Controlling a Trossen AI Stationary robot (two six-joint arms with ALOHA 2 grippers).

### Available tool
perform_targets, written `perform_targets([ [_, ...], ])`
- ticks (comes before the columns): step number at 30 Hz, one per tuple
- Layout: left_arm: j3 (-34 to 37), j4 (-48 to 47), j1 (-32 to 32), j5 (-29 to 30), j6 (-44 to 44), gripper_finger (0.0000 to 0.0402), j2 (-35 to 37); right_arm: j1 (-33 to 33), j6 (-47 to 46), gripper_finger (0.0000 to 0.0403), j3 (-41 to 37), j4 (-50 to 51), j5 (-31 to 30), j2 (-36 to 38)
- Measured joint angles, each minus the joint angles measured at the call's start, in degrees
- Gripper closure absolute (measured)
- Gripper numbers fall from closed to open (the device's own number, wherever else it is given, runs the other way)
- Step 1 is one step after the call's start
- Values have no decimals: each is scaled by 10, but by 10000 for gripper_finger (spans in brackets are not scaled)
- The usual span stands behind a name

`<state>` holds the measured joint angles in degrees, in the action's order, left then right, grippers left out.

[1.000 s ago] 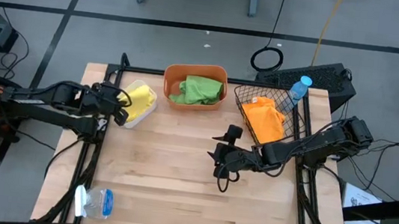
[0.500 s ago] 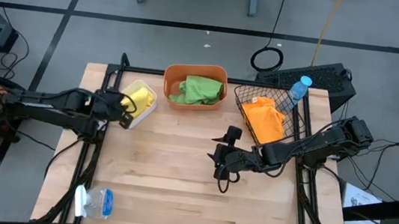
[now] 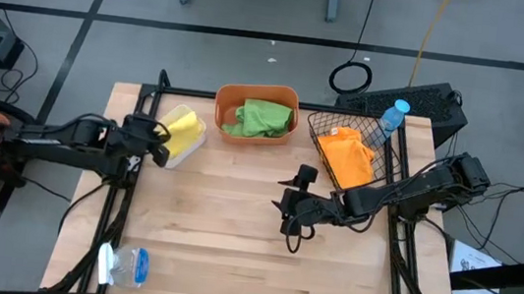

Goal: Sort microfiber towel by color & place in baskets
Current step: Put the yellow towel into the white bin

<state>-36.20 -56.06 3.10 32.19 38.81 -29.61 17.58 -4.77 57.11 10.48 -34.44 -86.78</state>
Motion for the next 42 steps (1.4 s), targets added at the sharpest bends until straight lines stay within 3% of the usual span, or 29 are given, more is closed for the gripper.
perform_targets([
  [9, 11, 1, 19, 19, 69, 371, -18, -1, 21, 151, 0, -18, 0, 0],
  [25, 11, -16, 79, 28, 102, 345, -166, -3, 17, 151, 0, -25, 0, 0],
  [29, 11, -16, 87, 42, 99, 302, -182, -3, 16, 151, 0, -24, 2, 0],
  [38, -16, -14, 87, 86, 61, 157, -184, -3, 16, 151, 0, -23, 1, 0],
  [42, -53, 0, 87, 93, 21, 126, -184, -3, 13, 151, 0, -23, 0, 0],
])
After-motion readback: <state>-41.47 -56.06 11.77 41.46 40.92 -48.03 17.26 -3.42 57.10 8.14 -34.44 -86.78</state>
